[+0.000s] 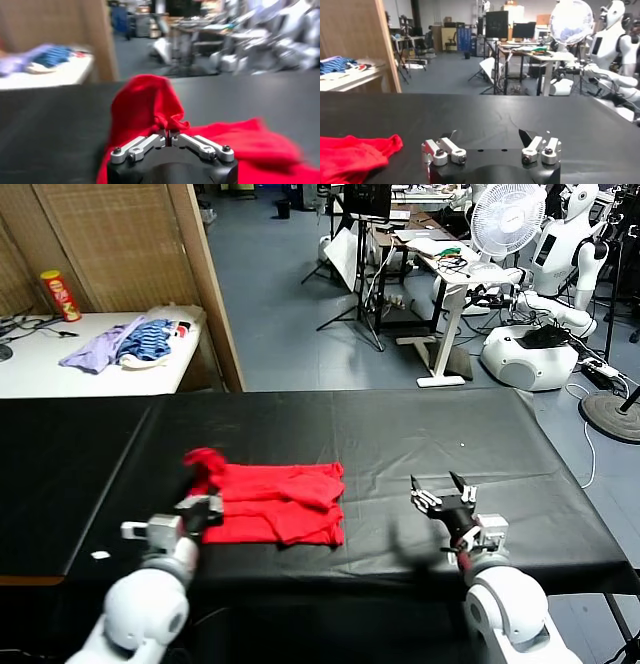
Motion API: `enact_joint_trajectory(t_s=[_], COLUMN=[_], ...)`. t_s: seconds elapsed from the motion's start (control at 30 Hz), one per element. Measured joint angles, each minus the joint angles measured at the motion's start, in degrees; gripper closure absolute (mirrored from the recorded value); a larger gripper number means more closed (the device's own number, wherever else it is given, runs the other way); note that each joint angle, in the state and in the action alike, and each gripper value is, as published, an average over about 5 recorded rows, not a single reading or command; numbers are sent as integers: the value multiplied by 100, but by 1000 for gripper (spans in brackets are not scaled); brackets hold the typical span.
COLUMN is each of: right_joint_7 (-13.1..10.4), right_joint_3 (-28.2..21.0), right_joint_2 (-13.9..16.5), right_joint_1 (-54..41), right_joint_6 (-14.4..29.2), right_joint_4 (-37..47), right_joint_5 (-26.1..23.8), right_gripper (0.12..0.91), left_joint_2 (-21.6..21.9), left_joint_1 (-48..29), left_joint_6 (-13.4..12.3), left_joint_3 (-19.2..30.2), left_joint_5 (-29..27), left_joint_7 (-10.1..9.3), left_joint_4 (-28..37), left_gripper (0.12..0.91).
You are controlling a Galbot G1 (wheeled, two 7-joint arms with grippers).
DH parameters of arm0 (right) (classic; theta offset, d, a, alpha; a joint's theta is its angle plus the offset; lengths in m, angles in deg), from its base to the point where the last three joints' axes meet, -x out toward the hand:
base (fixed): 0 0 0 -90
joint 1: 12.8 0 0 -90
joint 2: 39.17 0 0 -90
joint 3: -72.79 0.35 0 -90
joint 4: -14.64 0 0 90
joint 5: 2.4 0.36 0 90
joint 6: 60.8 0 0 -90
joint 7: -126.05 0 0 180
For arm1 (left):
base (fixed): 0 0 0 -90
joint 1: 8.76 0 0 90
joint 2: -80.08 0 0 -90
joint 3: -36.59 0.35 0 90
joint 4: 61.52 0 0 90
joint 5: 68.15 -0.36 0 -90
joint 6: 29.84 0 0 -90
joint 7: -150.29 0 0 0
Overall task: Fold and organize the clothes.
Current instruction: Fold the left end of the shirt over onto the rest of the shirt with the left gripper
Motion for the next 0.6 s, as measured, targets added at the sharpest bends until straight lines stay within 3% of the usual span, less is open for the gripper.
enact_joint_trajectory(t_s=[0.2,0.6], right_joint_7=[-1,35], right_joint_3=[30,-161], right_joint_2=[-86,-182], right_joint_1=[24,-158], right_joint_6=[-15,-32], right_joint_4=[26,205], right_joint_5=[-71,-147], right_gripper=[227,227], left_joint_2=[-387,-891], left_joint_1=[-351,-580], left_joint_6=[-153,-315], left_joint_3=[460,768], left_joint_5=[239,140], left_joint_7=[21,29], left_joint_4=[236,832], left_gripper=[884,884])
